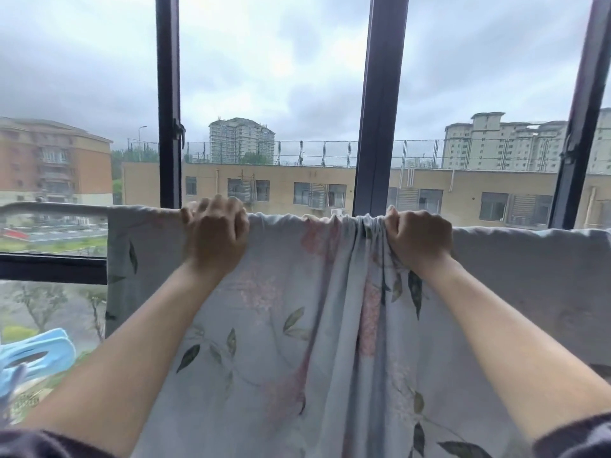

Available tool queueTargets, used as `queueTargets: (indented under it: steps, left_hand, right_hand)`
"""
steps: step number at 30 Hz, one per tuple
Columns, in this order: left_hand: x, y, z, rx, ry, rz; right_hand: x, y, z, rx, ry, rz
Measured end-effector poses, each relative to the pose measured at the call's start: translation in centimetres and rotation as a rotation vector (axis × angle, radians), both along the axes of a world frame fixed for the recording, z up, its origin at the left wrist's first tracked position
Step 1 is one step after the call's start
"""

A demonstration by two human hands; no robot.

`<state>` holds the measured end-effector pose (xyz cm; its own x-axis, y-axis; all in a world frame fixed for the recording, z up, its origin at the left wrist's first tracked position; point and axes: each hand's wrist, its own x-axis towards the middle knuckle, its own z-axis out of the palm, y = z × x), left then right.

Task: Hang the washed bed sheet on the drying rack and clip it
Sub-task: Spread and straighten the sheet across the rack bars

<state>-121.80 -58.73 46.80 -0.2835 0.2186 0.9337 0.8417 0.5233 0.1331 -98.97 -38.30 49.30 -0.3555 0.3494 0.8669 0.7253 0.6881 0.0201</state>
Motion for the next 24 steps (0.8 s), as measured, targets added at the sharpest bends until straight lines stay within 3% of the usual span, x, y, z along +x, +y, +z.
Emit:
queueTargets:
  steps: [6, 12, 18, 24]
  left_hand:
    - [6.8, 6.0, -0.2, -0.13, 0.202, -0.127]
    - [1.2, 1.8, -0.9, -0.123, 0.216, 0.029]
    - [1.4, 1.5, -0.2, 0.063, 0.024, 0.054]
    - [9.2, 8.4, -0.4, -0.117, 0.208, -0.096]
  right_hand:
    - [0.9, 0.9, -0.1, 0.01, 0.018, -0.01]
    - [1.9, 1.4, -0.2, 0.024, 0.022, 0.002]
    - [1.1, 0.8, 0.0, 0.022, 0.006, 0.018]
    - [0.8, 0.9, -0.2, 0.026, -0.007, 0.016]
